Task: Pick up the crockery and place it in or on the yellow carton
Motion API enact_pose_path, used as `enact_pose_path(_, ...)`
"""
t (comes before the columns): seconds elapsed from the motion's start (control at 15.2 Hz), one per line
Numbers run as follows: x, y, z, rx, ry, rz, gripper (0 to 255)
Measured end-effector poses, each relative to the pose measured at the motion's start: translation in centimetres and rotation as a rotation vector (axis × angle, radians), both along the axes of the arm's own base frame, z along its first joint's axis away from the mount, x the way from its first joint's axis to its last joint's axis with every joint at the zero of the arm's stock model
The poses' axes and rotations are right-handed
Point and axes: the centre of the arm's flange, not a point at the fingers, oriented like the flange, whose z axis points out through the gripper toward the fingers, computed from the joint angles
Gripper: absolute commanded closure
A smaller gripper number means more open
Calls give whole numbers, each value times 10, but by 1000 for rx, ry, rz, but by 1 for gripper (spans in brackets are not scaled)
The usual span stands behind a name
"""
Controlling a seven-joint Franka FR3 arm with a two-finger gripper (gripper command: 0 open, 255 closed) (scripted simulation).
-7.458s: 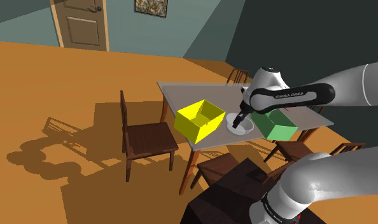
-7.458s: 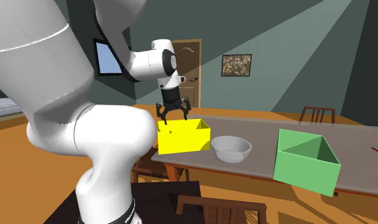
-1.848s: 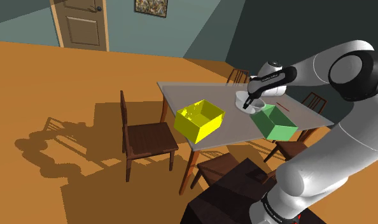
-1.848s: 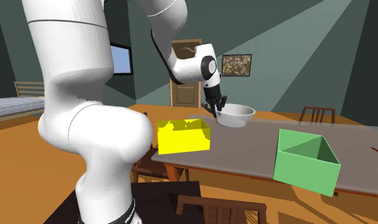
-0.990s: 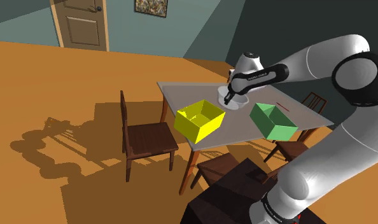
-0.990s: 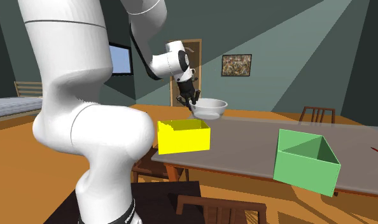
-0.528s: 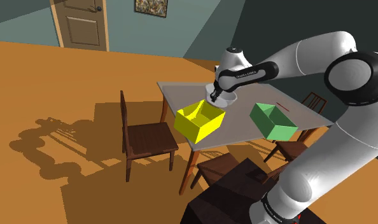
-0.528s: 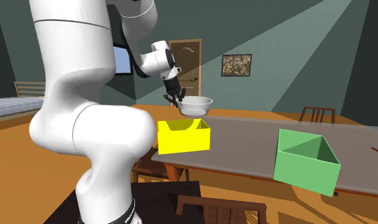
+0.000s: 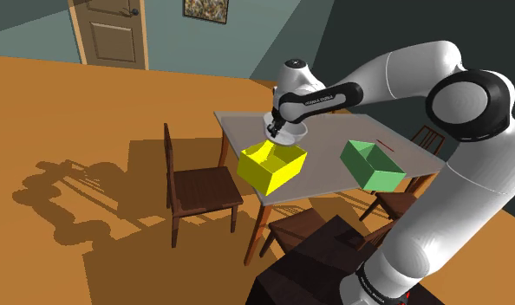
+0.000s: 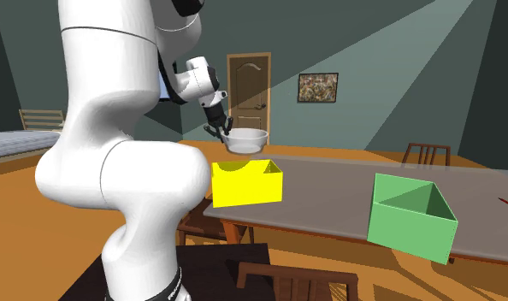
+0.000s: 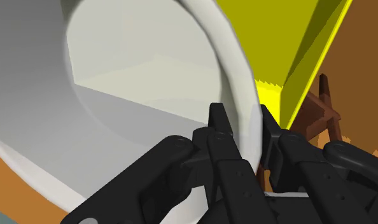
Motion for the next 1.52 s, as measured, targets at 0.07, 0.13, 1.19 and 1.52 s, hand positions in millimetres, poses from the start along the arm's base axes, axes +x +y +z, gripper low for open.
enact_pose_path(0.07, 1, 1, -5, 0, 0, 0, 255)
enact_pose_path(0.13, 2, 1, -10, 0, 0, -1, 255)
enact_pose_path(1.19, 2, 3, -87, 0, 0, -1, 255)
enact_pose_path(1.52, 2, 3, -87, 0, 0, -1, 0)
